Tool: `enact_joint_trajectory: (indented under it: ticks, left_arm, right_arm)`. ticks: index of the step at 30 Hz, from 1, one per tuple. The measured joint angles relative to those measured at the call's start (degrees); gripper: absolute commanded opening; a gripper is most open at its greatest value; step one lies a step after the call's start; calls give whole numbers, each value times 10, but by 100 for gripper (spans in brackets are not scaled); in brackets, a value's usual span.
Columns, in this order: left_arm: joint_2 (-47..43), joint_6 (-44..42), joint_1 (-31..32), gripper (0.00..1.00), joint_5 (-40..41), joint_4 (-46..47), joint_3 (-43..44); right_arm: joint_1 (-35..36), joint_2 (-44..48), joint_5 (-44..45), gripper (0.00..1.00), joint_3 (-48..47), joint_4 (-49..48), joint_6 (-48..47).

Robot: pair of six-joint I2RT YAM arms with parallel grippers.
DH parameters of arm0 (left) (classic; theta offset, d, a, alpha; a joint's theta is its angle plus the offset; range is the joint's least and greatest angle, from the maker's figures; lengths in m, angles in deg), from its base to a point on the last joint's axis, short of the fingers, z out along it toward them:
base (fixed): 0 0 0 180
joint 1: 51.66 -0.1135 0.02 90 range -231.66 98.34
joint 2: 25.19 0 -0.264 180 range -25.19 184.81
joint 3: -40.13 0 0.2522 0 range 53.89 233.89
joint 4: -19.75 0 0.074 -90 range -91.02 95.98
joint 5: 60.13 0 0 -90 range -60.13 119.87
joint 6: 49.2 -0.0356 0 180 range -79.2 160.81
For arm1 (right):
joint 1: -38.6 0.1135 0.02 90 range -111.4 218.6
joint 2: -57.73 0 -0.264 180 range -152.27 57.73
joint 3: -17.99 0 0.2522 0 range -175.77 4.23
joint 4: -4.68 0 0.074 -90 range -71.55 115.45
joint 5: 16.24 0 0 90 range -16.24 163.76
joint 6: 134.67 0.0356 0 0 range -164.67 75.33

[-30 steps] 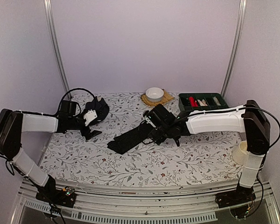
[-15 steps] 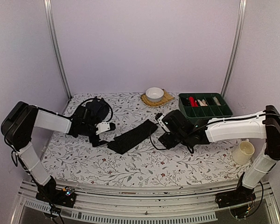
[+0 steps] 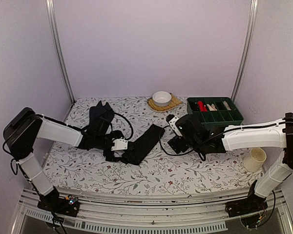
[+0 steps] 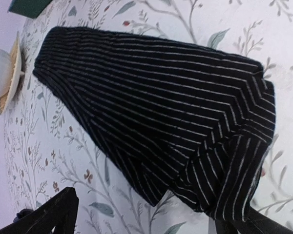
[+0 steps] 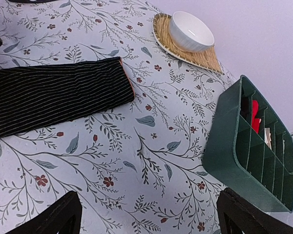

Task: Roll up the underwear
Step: Rotate the underwear at the center of the board.

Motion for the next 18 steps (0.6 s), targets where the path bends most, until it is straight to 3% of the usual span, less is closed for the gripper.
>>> enact_joint_trajectory:
  ticks: [10, 18]
  left_arm:
    - [-10, 15, 168, 98, -6, 10, -14]
    - [-99, -7, 163, 98, -66, -58, -47]
  right_arm:
    - [0, 6, 1, 99, 6, -14, -5]
    - [0, 10, -16, 99, 18, -29, -18]
